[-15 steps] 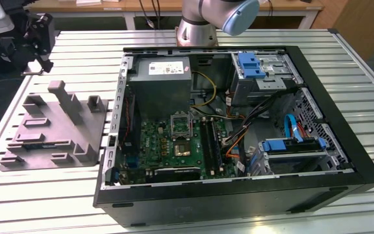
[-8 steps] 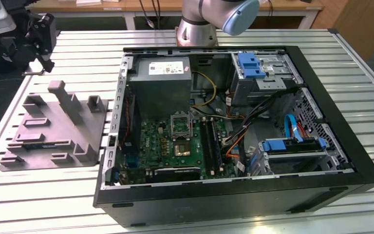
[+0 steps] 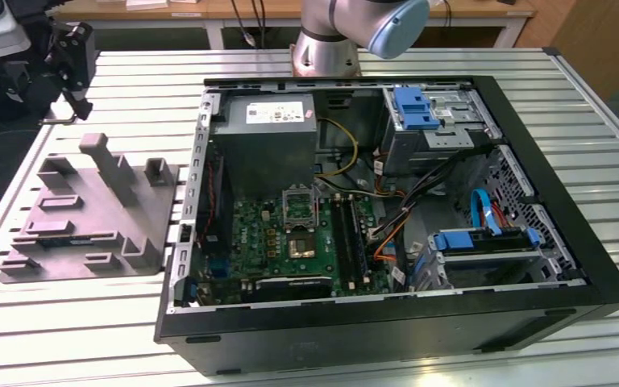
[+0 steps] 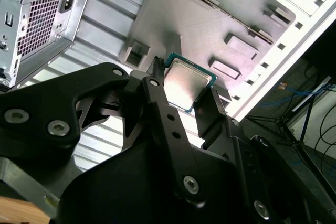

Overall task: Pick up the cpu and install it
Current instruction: 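Pick up the cpu and move it towards the insertion slot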

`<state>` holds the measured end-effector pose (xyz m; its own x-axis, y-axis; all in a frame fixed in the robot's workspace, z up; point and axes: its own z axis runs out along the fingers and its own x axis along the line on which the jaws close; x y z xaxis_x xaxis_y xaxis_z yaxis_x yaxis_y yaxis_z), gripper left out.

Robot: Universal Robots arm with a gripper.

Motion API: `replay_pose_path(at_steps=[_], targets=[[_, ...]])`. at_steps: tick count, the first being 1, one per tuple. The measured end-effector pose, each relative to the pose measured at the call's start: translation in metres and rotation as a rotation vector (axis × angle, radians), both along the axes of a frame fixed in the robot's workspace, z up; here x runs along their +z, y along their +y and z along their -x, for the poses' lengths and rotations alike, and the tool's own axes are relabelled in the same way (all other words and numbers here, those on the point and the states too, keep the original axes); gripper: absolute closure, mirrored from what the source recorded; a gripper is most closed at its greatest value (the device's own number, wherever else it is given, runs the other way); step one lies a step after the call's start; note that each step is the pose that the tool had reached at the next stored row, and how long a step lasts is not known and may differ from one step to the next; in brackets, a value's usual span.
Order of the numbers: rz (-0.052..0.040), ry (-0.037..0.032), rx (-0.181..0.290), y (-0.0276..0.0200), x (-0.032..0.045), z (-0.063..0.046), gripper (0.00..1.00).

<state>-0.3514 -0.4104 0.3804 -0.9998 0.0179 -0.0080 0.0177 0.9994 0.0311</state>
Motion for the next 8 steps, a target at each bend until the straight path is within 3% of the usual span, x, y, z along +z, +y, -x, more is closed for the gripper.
replay_pose_path(at_steps=[8], targets=[[0.0000, 0.0000, 0.000, 0.0000, 0.0000, -0.0022, 0.53]])
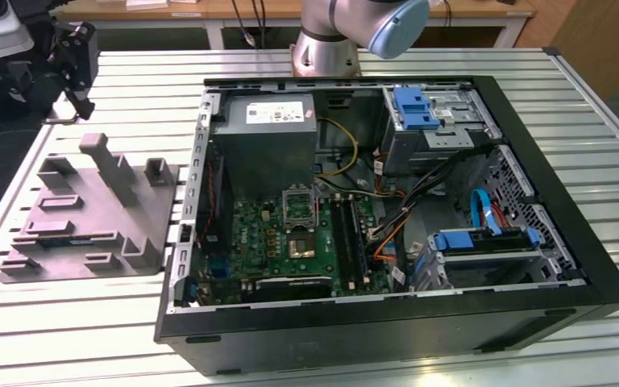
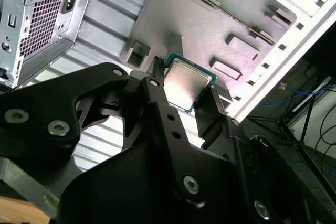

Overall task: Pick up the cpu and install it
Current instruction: 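Pick up the cpu and move it towards the insertion slot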

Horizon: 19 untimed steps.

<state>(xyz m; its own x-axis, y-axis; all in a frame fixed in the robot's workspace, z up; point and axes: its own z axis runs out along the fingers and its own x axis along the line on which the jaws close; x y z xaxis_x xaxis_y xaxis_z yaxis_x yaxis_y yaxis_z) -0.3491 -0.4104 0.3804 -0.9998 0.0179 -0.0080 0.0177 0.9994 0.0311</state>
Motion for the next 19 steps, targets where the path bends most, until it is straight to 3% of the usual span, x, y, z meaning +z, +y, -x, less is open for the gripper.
replay_pose_path(at_steps=[19], targets=[[0.0000, 0.0000, 0.000, 0.0000, 0.0000, -0.0041, 0.53]])
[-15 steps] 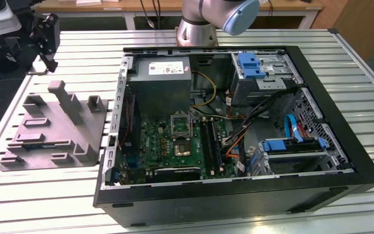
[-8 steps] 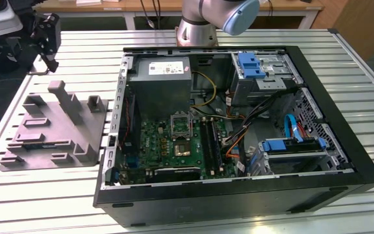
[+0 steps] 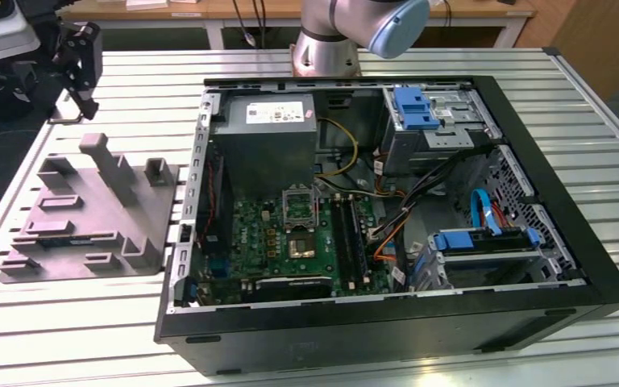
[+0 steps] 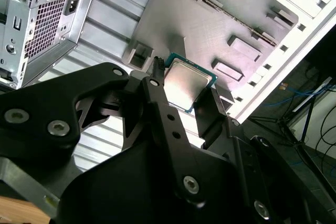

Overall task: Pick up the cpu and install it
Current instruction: 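Pick up the cpu and move it towards the insertion slot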

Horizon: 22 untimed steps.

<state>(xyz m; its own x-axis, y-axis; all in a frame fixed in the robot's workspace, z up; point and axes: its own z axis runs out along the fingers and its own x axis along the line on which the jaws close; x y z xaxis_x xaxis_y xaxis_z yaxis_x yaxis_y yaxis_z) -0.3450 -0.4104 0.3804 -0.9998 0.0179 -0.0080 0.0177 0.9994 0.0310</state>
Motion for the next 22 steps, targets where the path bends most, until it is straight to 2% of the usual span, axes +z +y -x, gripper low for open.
replay_pose_path(at_steps=[22], targets=[[0.0000, 0.0000, 0.000, 0.0000, 0.0000, -0.014, 0.53]])
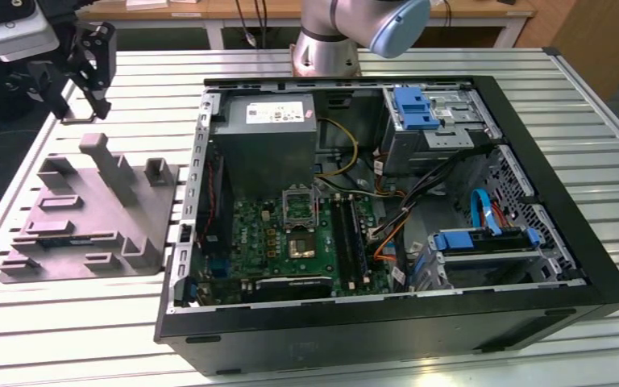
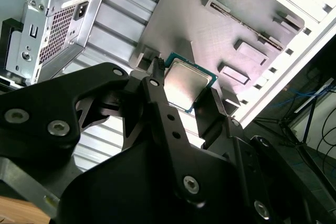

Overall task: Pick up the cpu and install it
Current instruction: 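Pick up the cpu and move it towards the insertion slot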

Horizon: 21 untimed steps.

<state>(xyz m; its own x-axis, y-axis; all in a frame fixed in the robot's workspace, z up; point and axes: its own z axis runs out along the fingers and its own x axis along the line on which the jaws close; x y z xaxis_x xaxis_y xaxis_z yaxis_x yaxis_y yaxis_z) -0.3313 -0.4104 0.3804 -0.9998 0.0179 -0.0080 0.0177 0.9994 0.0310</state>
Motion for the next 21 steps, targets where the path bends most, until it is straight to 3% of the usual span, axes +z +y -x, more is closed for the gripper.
replay_pose_path(at_steps=[21], targets=[[-0.0001, -0.0001, 0.000, 0.0000, 0.0000, -0.0085, 0.53]])
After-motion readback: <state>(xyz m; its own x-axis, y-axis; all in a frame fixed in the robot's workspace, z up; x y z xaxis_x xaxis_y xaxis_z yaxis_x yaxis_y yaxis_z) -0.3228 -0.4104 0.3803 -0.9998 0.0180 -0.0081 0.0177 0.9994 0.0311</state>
